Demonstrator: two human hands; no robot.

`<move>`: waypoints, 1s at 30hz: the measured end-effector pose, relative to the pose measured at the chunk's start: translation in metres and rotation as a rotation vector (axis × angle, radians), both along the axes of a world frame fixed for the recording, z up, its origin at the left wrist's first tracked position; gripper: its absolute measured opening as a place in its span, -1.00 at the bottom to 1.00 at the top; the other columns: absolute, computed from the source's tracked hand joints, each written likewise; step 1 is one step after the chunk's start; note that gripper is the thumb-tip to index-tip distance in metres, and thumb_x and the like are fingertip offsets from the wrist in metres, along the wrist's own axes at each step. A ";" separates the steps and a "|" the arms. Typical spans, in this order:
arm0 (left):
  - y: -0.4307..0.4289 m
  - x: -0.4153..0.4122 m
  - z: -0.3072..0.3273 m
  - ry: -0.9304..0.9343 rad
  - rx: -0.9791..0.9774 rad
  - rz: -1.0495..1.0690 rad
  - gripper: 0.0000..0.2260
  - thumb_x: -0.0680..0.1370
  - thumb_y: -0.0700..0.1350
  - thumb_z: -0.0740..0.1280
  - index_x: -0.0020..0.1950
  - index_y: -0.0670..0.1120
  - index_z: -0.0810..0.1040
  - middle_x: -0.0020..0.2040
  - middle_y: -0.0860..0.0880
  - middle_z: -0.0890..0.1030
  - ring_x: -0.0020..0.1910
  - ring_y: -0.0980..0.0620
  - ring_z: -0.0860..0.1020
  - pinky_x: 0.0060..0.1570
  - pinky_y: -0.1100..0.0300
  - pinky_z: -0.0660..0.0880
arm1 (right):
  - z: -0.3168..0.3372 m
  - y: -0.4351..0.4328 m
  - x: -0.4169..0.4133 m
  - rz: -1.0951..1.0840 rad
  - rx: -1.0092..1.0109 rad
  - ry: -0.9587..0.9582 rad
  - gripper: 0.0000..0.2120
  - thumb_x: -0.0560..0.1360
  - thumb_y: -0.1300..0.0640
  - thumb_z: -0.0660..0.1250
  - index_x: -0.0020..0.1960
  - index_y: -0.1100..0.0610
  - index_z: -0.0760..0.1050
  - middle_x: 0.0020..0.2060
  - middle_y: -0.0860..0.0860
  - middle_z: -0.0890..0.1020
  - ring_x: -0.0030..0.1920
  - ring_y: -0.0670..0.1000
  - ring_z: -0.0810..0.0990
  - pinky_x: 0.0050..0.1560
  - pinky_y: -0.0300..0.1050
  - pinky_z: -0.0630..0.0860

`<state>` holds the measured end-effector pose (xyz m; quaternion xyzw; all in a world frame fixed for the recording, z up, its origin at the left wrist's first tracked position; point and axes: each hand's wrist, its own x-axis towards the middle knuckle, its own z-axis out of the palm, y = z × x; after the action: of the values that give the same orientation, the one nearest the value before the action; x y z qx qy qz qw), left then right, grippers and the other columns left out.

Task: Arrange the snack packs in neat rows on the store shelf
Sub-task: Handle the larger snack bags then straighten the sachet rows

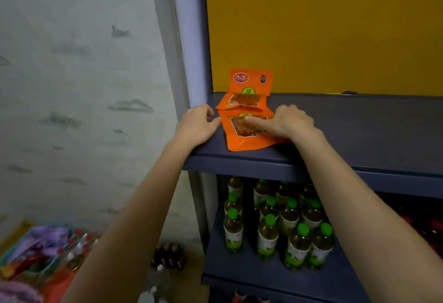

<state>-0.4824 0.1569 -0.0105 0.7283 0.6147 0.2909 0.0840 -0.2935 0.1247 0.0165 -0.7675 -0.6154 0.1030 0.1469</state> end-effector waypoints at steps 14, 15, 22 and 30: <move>0.099 0.047 0.012 0.040 -0.305 0.093 -0.18 0.41 0.43 0.08 0.36 -0.22 0.38 0.37 -0.24 0.39 0.36 -0.24 0.31 0.34 -0.07 0.27 | 0.004 0.003 0.063 -0.014 -0.124 0.140 -0.56 0.39 -0.21 0.37 -0.08 0.17 0.43 -0.12 0.07 0.50 -0.16 0.05 0.49 -0.34 -0.12 0.32; 0.102 0.052 0.014 0.030 -0.338 0.095 -0.10 0.34 0.49 0.11 0.39 -0.20 0.36 0.41 -0.23 0.34 0.40 -0.24 0.27 0.37 -0.09 0.22 | 0.004 -0.001 0.073 -0.038 -0.116 0.139 -0.57 0.40 -0.21 0.36 -0.07 0.18 0.44 -0.14 0.07 0.51 -0.21 0.03 0.49 -0.37 -0.14 0.31; 0.124 0.086 0.020 -0.001 -0.519 0.072 0.46 -0.34 0.47 0.40 0.48 -0.14 0.19 0.47 -0.17 0.27 0.42 -0.22 0.26 0.39 -0.13 0.23 | -0.001 -0.037 0.146 -0.238 -0.004 0.137 -0.63 0.49 -0.14 0.27 0.09 0.12 0.57 0.06 0.14 0.61 0.06 0.16 0.56 0.02 -0.03 0.46; 0.119 0.086 0.032 -0.260 -0.719 -0.071 -0.62 0.45 0.00 0.40 0.15 -0.21 0.51 0.16 -0.20 0.58 0.08 -0.14 0.58 0.10 0.06 0.50 | -0.010 -0.061 0.176 -0.368 0.223 0.148 -0.71 0.55 0.00 0.23 0.09 0.22 0.49 0.12 0.23 0.57 0.13 0.22 0.49 -0.03 -0.05 0.35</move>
<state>-0.3959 0.2755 0.0219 0.6301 0.6362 0.1437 0.4213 -0.1178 0.0632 0.0062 -0.8363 -0.4599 0.0622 0.2919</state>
